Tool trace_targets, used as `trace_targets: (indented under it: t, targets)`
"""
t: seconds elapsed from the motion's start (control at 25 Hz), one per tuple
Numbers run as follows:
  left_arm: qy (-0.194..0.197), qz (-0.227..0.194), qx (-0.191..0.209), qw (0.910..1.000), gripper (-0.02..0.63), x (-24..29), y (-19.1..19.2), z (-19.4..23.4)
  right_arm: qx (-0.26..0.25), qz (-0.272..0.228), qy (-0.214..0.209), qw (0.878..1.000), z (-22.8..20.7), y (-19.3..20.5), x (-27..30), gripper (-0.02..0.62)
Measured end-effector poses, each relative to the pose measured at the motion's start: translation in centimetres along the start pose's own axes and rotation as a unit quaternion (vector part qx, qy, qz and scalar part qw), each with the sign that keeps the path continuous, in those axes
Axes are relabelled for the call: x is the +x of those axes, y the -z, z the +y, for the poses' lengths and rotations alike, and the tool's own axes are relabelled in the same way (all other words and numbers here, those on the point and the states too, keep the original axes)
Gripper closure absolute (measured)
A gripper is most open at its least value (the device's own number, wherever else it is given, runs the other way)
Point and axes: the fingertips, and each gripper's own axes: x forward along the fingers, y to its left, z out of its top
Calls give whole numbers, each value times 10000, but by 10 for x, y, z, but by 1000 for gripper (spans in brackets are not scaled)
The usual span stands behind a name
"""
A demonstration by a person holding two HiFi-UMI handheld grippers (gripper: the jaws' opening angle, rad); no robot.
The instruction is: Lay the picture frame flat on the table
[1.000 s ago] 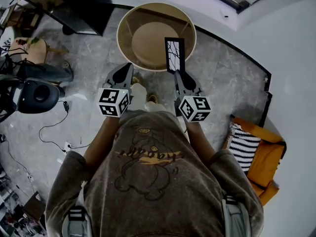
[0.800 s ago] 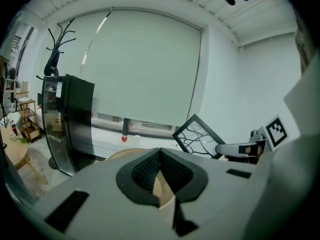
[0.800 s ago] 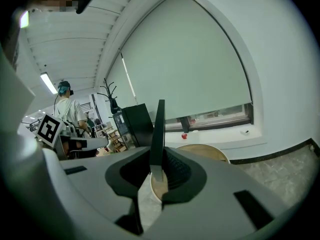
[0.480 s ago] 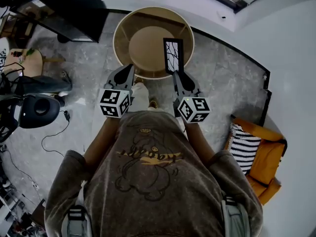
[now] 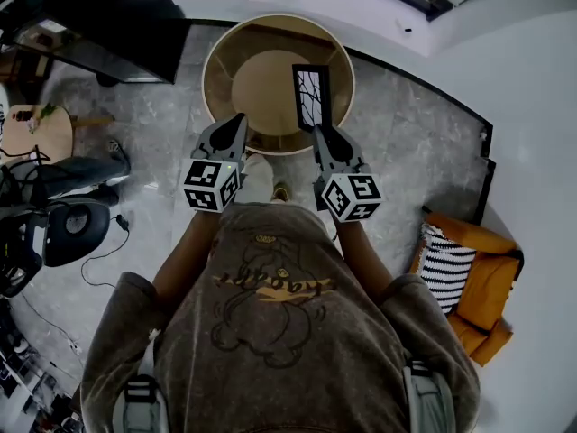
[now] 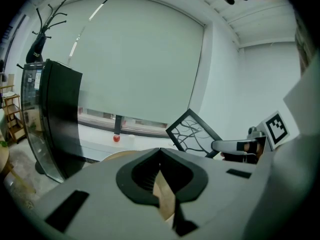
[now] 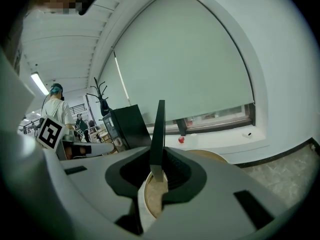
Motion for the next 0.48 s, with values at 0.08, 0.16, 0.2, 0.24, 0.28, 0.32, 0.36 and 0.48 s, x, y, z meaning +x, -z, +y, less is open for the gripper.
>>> trace_targets:
  t: [0.08, 0.16, 0.2, 0.24, 0.28, 0.32, 0.36, 0.48]
  targets:
    - [39, 24, -17, 10000, 589, 7, -1, 4, 6, 28, 19, 10000, -1, -1, 7, 514]
    - [73, 49, -40, 10000, 589, 17, -4, 13, 21, 62, 47, 10000, -3, -3, 19, 514]
    - [88, 60, -51, 9999, 589, 23, -6, 18, 29, 79, 60, 9999, -3, -4, 27, 514]
    - [102, 69, -60, 9999, 589, 28, -8, 24, 37, 97, 69, 9999, -4, -5, 34, 514]
    - [114, 78, -67, 9999, 589, 33, -9, 28, 46, 117, 77, 9999, -5, -6, 39, 514]
    - [124, 89, -74, 9999, 589, 37, -11, 31, 54, 141, 84, 9999, -6, -6, 44, 514]
    - [132, 102, -79, 9998, 589, 41, -11, 34, 63, 170, 91, 9998, -8, -5, 49, 514]
    - [158, 134, -76, 9998, 589, 54, -13, 39, 72, 247, 103, 9996, -14, -4, 60, 512]
